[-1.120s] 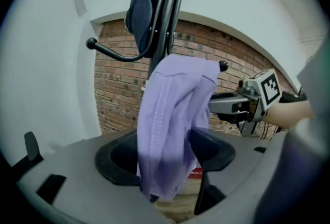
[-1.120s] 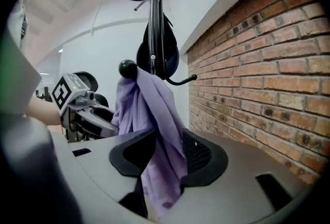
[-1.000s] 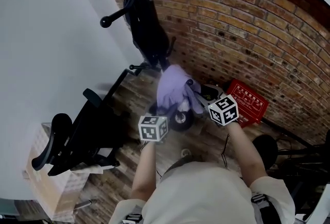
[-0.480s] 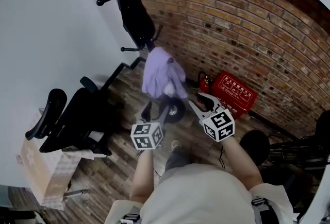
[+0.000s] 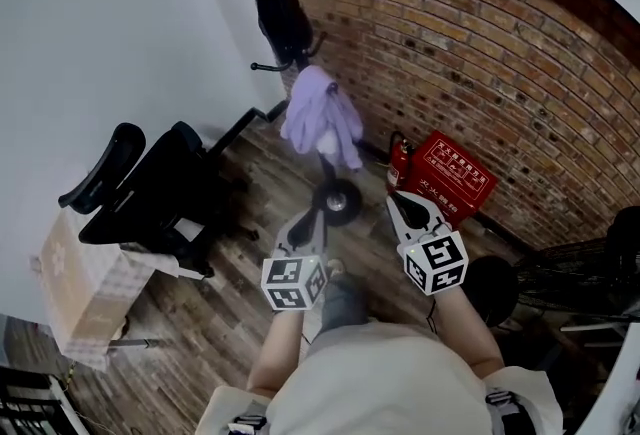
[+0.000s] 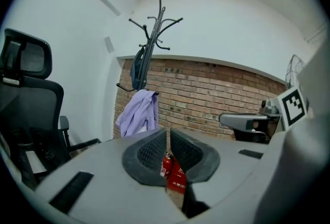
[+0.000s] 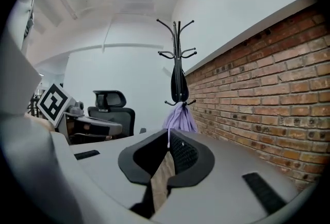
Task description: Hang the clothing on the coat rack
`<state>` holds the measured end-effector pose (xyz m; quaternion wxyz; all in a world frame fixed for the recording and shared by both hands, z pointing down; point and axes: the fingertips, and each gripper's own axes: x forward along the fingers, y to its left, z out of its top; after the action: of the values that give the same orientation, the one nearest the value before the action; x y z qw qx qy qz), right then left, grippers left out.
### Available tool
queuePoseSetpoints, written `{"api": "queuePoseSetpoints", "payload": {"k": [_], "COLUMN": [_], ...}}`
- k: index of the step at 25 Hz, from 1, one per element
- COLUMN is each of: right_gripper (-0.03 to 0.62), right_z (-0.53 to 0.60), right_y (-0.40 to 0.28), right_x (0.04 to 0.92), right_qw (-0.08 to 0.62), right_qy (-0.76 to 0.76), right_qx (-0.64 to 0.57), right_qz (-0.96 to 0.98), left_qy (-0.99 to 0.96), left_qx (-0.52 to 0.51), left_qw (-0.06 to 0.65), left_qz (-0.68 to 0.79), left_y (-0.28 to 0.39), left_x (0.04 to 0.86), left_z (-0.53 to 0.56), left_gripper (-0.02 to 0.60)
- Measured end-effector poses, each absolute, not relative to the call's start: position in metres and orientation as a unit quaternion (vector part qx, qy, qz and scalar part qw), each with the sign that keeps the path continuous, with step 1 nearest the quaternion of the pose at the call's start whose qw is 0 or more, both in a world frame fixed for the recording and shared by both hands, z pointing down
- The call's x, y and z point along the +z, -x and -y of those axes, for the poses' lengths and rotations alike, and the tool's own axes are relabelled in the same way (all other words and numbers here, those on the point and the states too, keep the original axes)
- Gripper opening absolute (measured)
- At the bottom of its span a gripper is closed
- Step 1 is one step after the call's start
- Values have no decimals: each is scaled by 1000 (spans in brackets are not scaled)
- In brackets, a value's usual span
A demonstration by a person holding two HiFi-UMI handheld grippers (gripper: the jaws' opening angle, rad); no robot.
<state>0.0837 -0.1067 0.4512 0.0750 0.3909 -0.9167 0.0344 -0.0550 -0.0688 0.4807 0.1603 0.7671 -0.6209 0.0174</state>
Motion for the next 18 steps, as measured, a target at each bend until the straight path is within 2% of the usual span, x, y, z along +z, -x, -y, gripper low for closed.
{"api": "queuePoseSetpoints", "payload": {"k": [18], "right_gripper": [-2], "right_z": [43], "right_y": [-103], "right_x": [435], "right_qw": [58], "right_qy": [-387], "right_qx": [25], "right_qz": [920], "left_qy": [-768], "left_qx": [6], "left_qw": [134], "left_qz": [626], "left_y": [33], "left_x": [456], "left_z": [4], "left_gripper": [5]}}
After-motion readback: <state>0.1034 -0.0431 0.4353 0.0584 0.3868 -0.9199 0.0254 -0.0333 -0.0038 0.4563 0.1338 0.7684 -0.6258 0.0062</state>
